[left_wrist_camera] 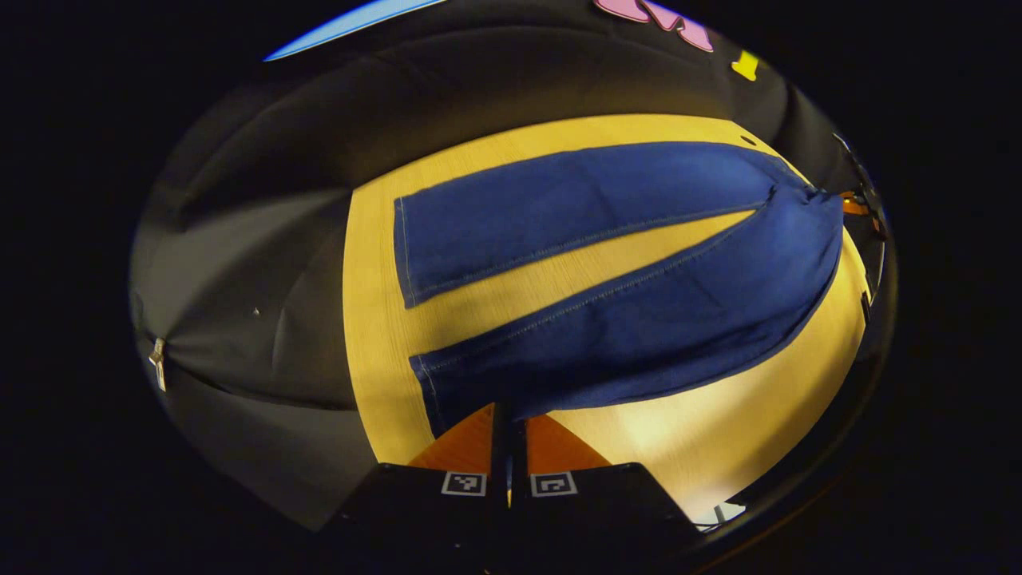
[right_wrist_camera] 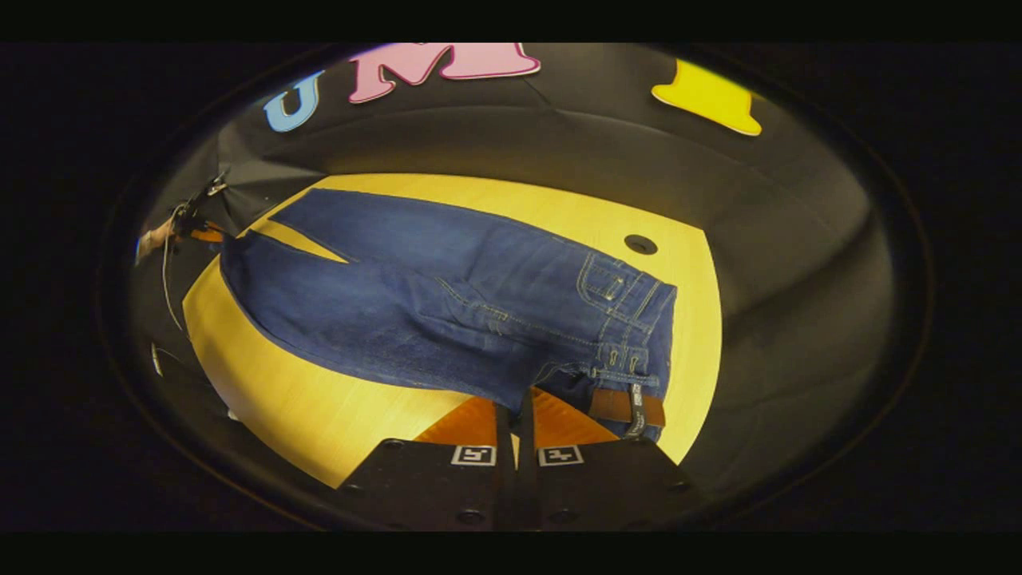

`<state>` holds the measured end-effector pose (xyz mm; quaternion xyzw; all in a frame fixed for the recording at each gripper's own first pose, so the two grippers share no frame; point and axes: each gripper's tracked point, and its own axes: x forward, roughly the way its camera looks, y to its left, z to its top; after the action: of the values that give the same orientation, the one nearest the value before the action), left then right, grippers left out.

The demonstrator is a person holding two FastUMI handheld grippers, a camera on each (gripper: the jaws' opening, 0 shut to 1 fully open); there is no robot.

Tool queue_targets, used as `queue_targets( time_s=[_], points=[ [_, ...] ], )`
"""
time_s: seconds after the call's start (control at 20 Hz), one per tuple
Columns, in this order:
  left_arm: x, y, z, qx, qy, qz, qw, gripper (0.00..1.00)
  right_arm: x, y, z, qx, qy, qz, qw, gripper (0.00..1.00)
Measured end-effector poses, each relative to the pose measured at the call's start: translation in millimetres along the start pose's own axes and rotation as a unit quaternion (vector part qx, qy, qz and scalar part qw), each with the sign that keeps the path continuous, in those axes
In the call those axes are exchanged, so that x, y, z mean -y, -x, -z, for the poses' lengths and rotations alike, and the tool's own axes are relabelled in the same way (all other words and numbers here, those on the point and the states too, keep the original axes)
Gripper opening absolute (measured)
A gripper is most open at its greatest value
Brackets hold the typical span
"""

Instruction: Grasp the waist and the cuffs of the jeans and fold them to make the two legs overlap; first hold the waist and fold one-third of the jeans toward the cuffs, then hold the cuffs and fold the remaining one-third in the same direction to finish folding.

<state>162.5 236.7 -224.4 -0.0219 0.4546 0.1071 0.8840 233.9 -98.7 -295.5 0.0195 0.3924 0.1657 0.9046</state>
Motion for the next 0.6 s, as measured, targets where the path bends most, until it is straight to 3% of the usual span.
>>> queue_targets(
  time_s=[0.2, 0.25, 0.3, 0.4, 0.45, 0.55, 0.6],
  points=[
    [-18.8, -15.8, -42.8, 0.018, 0.007, -0.016, 1.0, 0.06, 18.5, -4.7, -67.6, 0.082, -0.027, 0.036, 0.996, 0.0],
    [-24.3, -19.9, -53.8, 0.022, 0.029, -0.018, 0.999, 0.06, 25.6, -5.2, -81.5, 0.089, -0.028, 0.043, 0.995, 0.0],
    [-29.4, -24.6, -69.3, 0.029, 0.061, -0.016, 0.998, 0.06, 32.6, -9.8, -96.2, 0.098, -0.031, 0.051, 0.993, 0.1],
    [-42.7, -35.2, -100.3, 0.045, 0.116, -0.015, 0.992, 0.05, 47.4, -27.0, -120.6, 0.106, -0.052, 0.063, 0.991, 0.0],
    [-51.2, -43.3, -113.3, 0.049, 0.138, -0.017, 0.989, 0.08, 57.1, -38.3, -131.6, 0.113, -0.064, 0.071, 0.989, 0.04],
    [-66.3, -66.0, -146.0, 0.055, 0.183, -0.028, 0.981, 0.06, 76.6, -69.6, -146.0, 0.108, -0.098, 0.082, 0.986, 0.0],
    [-72.0, -72.9, -155.3, 0.058, 0.202, -0.034, 0.977, 0.05, 83.0, -88.4, -151.5, 0.102, -0.112, 0.085, 0.985, 0.04]
  ],
)
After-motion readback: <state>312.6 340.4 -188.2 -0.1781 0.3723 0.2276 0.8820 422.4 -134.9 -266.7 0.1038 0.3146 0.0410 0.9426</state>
